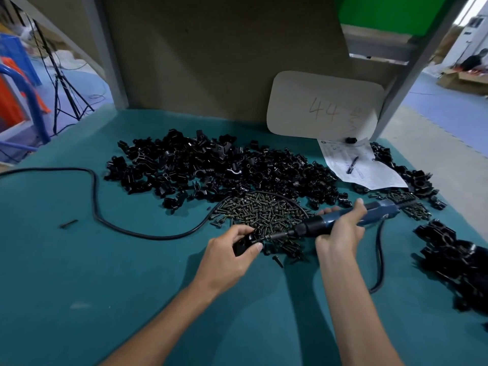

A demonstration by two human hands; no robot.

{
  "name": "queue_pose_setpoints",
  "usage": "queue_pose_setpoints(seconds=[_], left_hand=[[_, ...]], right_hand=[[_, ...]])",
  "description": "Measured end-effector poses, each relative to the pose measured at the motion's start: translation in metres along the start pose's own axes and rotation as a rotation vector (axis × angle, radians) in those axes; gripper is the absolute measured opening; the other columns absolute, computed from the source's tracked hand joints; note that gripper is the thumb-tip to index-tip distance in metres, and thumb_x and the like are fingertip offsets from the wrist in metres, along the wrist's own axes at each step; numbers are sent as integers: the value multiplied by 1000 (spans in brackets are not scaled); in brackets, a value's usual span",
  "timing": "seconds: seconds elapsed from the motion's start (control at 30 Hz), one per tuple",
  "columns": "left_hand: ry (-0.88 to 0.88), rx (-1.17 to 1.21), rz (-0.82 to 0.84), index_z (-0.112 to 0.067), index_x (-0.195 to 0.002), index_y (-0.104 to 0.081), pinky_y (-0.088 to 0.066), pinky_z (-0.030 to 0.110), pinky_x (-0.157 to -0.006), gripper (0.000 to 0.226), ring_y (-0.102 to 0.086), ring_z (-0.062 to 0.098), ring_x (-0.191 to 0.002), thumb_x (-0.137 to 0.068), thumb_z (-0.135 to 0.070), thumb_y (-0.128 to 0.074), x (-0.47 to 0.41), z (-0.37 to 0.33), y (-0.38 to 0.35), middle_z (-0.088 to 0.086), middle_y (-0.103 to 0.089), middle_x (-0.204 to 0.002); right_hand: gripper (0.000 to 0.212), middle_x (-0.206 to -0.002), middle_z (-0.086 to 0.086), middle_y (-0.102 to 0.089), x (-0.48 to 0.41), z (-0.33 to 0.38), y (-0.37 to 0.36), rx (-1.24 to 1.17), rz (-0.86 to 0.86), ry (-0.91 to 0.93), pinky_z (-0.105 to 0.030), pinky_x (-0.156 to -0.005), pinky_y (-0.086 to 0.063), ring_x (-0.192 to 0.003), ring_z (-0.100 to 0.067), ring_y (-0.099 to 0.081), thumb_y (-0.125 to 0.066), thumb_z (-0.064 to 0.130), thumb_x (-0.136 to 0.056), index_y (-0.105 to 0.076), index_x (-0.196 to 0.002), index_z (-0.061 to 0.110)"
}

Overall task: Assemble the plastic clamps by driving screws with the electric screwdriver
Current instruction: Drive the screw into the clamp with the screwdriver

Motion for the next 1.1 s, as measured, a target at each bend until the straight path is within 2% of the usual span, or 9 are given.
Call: queue_pose_setpoints(seconds=[0.13,0.23,0.4,0.57,0.67,0.77,0.87,1.0,1.1], left_hand=[[8,-8,13,-38,-112,-65,-38,-4,-83,27,-53,-25,-107,-87,-40,-76,0,4,1,-23,-69,-110],[24,-27,38,-39,-113,-64,-47,5,-86,29,-60,-15,-107,-87,-44,-75,-1,6,0,-19,-70,-112],[45,-30,99,-49,-107,-60,-46,0,-72,28,-60,-18,-97,-82,-55,-71,-2,5,-1,-22,-69,-105],[75,7,101,-52,-106,-58,-52,14,-71,28,-69,-3,-87,-81,-56,-71,-3,4,0,-28,-71,-95],[77,-1,94,-53,-106,-58,-52,10,-72,27,-66,-8,-92,-84,-51,-74,-3,4,1,-28,-70,-98],[56,-60,119,-58,-106,-55,-45,16,-89,27,-55,-14,-108,-87,-50,-73,-2,4,-2,-31,-64,-107],[35,-80,120,-59,-105,-54,-41,19,-92,26,-50,-21,-105,-88,-51,-71,0,3,-3,-34,-62,-107],[43,-69,93,-52,-111,-55,-44,13,-83,29,-55,-18,-99,-88,-54,-70,0,3,-1,-15,-66,-125],[42,-54,83,-51,-110,-55,-44,15,-89,28,-56,-10,-115,-87,-52,-72,-1,4,-1,-13,-67,-124]], right_hand=[[35,-76,-5,-55,2,-8,-3,15,10,3,-30,-57,-54,-56,-16,-57,-64,37,-99,-42,-115,15],[32,-75,-4,-53,2,-10,-4,27,22,25,-29,-56,-53,-54,-15,-56,-63,36,-99,-41,-110,16],[34,-78,-1,-56,-3,-13,-2,-7,119,-34,-29,-58,-53,-56,-14,-57,-61,41,-98,-46,-118,18],[38,-72,0,-57,-5,-21,0,-110,147,-124,-27,-57,-53,-56,-14,-57,-61,45,-97,-45,-117,16],[39,-76,-2,-56,-5,-22,1,-54,83,-83,-28,-57,-53,-54,-14,-57,-62,42,-97,-44,-121,17],[34,-78,-5,-52,-5,-18,-1,58,-4,-13,-29,-55,-51,-53,-15,-53,-63,36,-97,-43,-115,16],[32,-77,-5,-50,-3,-16,-4,88,-41,-8,-29,-55,-50,-54,-16,-51,-63,35,-97,-43,-113,15],[35,-76,-5,-51,2,-19,-4,39,-40,-52,-28,-54,-50,-55,-16,-53,-63,37,-98,-44,-117,14],[36,-75,-5,-50,4,-19,-5,42,-57,-4,-29,-54,-50,-51,-16,-52,-63,37,-97,-42,-118,15]])
Point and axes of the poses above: each hand's wrist, its own x-axis away from the middle knuckle, its own y-axis out of the back of the hand, z = x × y, the point moved 3 cm from there along -x, towards the middle knuckle
